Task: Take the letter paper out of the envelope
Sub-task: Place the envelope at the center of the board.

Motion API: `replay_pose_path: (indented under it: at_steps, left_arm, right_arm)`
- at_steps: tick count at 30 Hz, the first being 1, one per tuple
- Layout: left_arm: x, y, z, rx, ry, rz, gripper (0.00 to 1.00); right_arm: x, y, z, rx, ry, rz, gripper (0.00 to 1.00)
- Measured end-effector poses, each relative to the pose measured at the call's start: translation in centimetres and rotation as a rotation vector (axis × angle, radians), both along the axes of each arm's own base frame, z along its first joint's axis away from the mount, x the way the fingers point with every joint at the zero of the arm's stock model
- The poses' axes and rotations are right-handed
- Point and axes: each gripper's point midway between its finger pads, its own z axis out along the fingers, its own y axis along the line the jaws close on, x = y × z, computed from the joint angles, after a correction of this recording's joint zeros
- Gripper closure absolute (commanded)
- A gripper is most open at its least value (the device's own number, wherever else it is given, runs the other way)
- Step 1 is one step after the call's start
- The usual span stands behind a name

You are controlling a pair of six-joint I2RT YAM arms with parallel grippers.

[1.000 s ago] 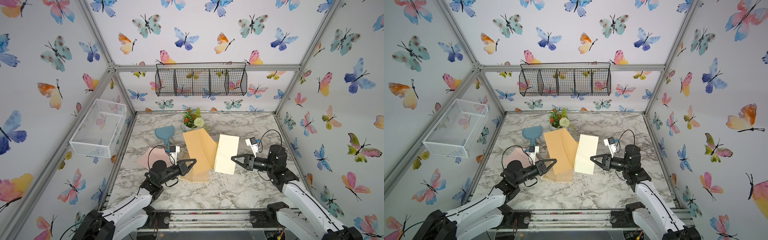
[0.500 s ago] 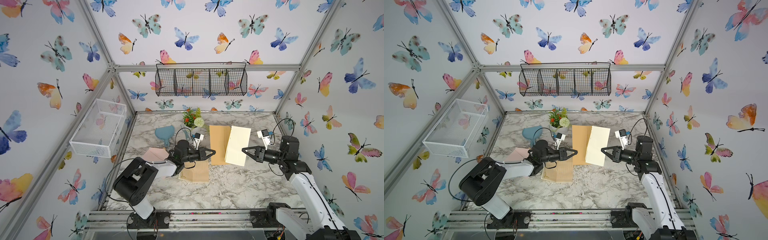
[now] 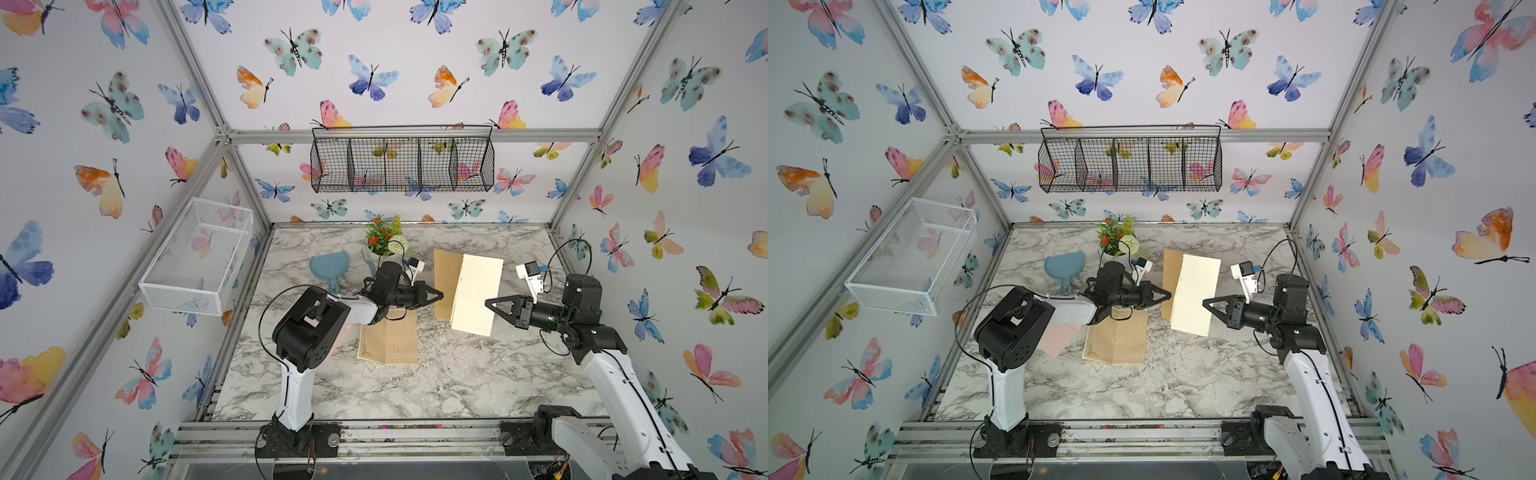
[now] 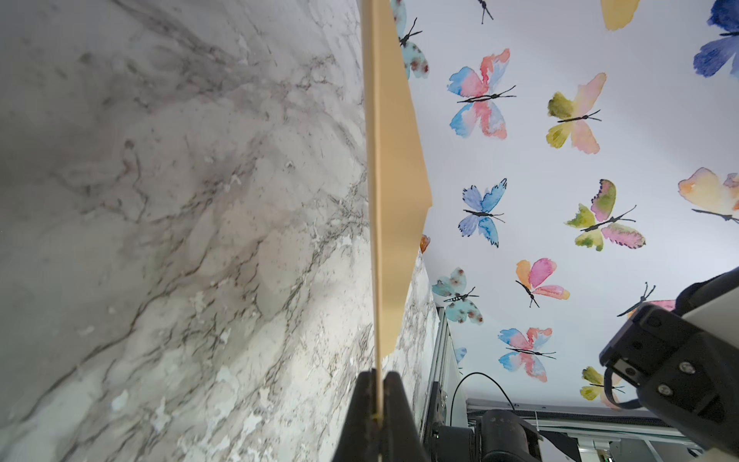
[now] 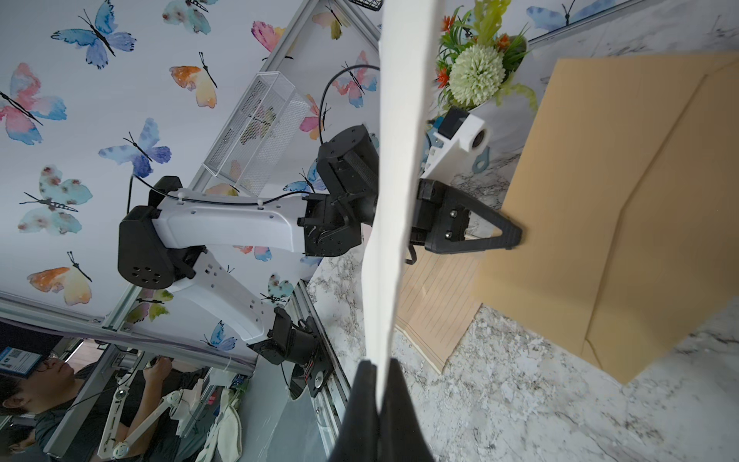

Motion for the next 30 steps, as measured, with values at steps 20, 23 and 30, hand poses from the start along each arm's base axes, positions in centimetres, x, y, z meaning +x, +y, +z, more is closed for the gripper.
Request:
replay_pose_path:
  at_steps: [20,23,30]
  left_arm:
    - [4.4,2.2,-7.1,0.143,0.149,0.096,0.63]
    - [4.6,3.1,-7.1,0.136,0.148,0.111,0.63]
    - [0.5,3.9,-2.8,-0.085,0.128,0.016,0.66]
  right_arm:
    - [-1.1,0.1,-1.0,0.017,0.035,0.0,0.99]
    - [-1.6,0.1,-1.6,0.021,0.048,-0.001,0.99]
    - [-2.4,0.5,-2.5,0.068,0.066,0.037,0.99]
